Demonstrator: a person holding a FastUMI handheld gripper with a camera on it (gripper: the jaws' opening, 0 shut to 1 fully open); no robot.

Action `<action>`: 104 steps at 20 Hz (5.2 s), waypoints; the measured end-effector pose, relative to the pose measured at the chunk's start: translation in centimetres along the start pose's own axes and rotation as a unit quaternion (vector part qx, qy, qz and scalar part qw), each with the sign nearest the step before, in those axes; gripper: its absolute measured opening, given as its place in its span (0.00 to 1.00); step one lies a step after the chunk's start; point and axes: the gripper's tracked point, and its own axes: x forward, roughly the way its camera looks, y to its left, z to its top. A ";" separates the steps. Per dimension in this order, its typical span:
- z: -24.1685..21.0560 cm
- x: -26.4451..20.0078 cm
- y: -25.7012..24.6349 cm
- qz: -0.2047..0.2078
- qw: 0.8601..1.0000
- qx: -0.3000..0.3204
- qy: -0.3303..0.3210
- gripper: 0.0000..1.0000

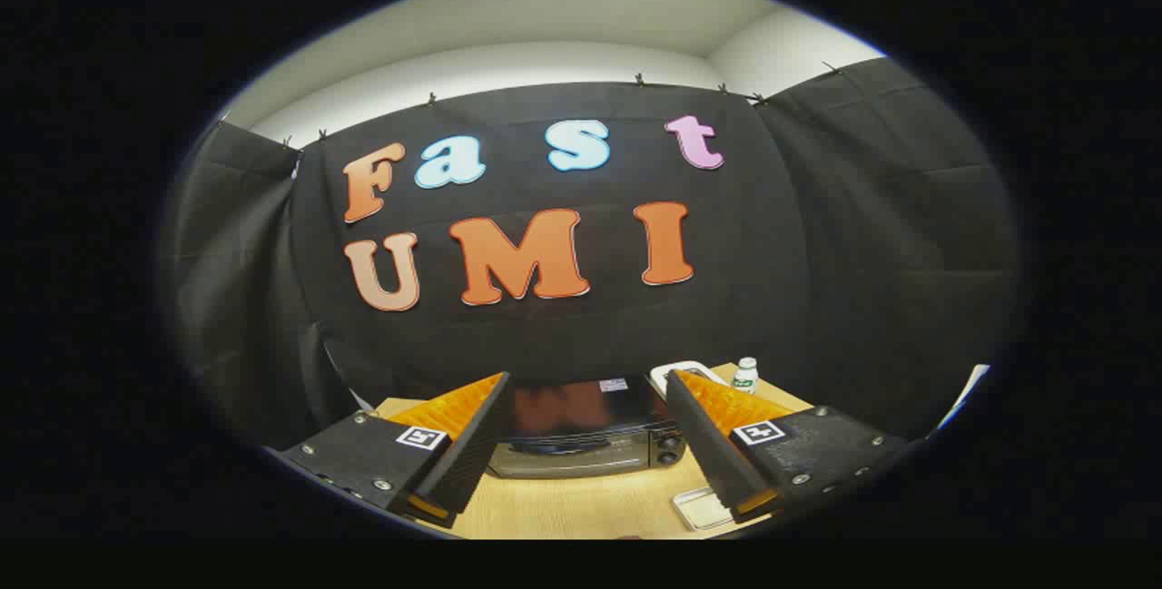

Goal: Open the toaster oven, put the food inside, and close the toaster oven door.

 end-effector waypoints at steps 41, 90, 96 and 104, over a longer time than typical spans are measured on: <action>-13.8 11.9 6.4 0.034 0.991 -0.105 0.077 0.99; -31.0 1.0 1.0 0.014 0.967 -0.063 0.245 0.99; -33.8 -0.1 0.1 0.006 0.964 -0.021 0.263 1.00; -38.3 -1.6 -0.6 0.002 0.953 -0.026 0.302 1.00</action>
